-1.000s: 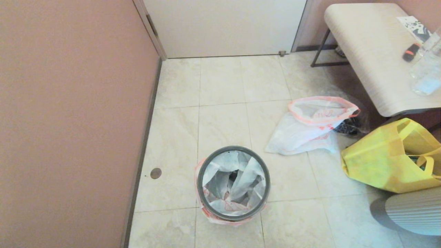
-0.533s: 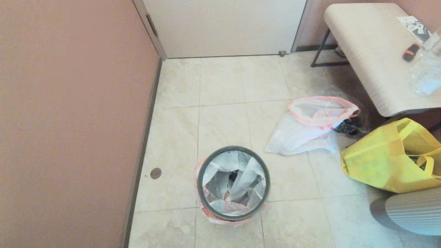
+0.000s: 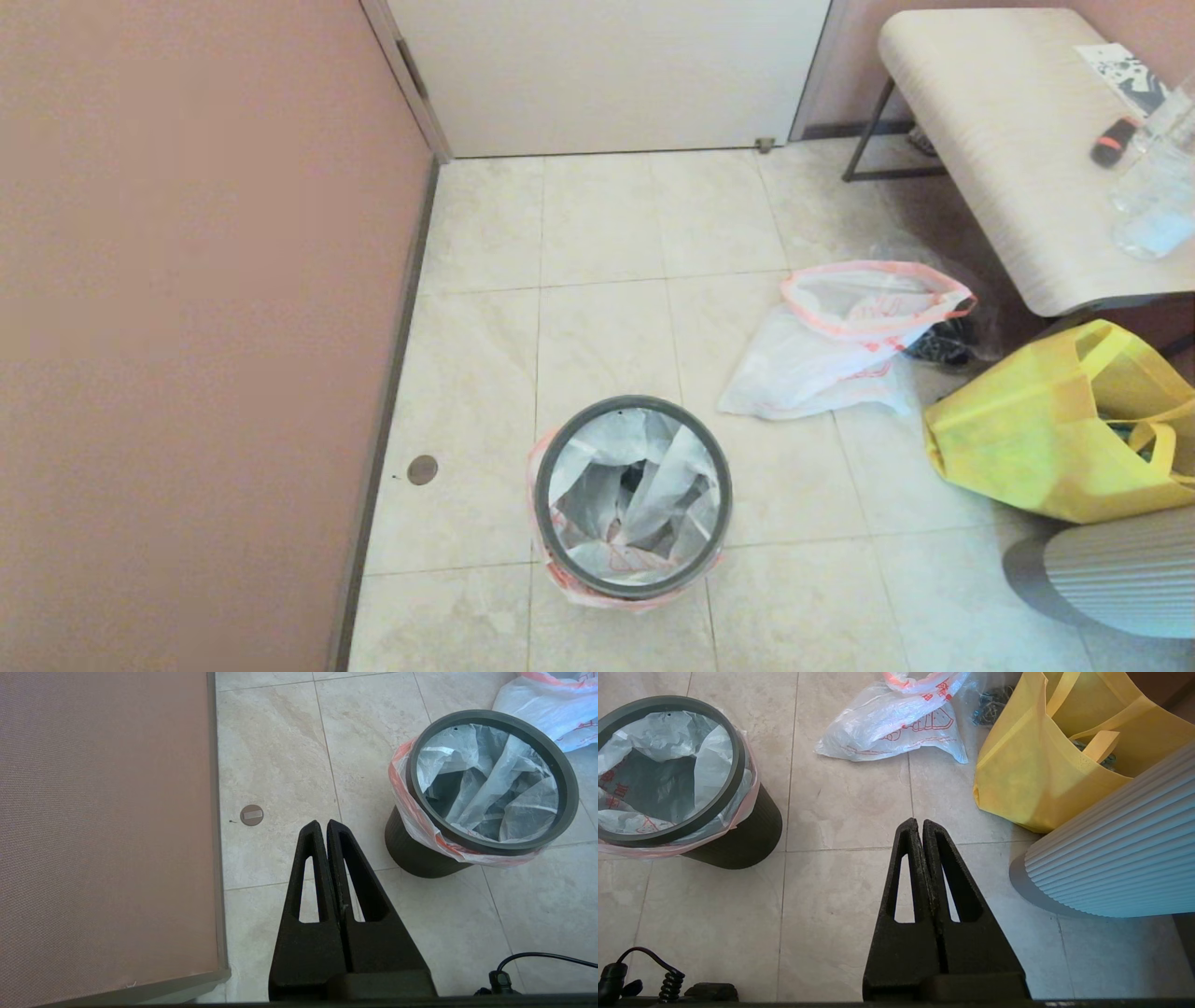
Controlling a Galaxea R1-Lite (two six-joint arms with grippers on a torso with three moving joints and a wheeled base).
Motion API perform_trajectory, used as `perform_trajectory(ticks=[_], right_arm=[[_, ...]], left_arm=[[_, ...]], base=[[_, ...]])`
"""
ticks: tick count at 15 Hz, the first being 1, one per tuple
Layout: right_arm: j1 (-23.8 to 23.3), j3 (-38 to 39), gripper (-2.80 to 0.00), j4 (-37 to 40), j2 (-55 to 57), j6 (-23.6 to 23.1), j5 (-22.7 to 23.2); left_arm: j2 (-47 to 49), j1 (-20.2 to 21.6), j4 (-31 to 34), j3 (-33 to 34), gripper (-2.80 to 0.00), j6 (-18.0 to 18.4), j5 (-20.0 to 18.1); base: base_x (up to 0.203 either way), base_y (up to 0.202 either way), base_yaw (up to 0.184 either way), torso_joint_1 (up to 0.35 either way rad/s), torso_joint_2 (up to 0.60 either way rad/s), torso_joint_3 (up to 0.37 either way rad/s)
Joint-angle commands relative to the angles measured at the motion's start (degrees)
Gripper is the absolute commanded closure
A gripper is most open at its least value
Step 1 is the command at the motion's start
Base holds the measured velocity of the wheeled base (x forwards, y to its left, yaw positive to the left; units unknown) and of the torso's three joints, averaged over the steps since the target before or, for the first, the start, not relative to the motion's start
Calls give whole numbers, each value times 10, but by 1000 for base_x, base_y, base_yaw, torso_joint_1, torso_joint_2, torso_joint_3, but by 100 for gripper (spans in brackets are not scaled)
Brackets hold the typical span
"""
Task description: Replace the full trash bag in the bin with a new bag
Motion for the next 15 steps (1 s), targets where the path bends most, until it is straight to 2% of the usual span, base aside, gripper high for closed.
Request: perform_trajectory(ticks=[1,15], right_arm=[[0,6,0,0,1,-1,0],[0,6,0,-1,1,15,-1]], left_arm=[[1,1,-1,6,0,0,0],[1,0,0,6,0,0,0]], base=[[0,0,0,0,0,0],[0,0,0,0,0,0]])
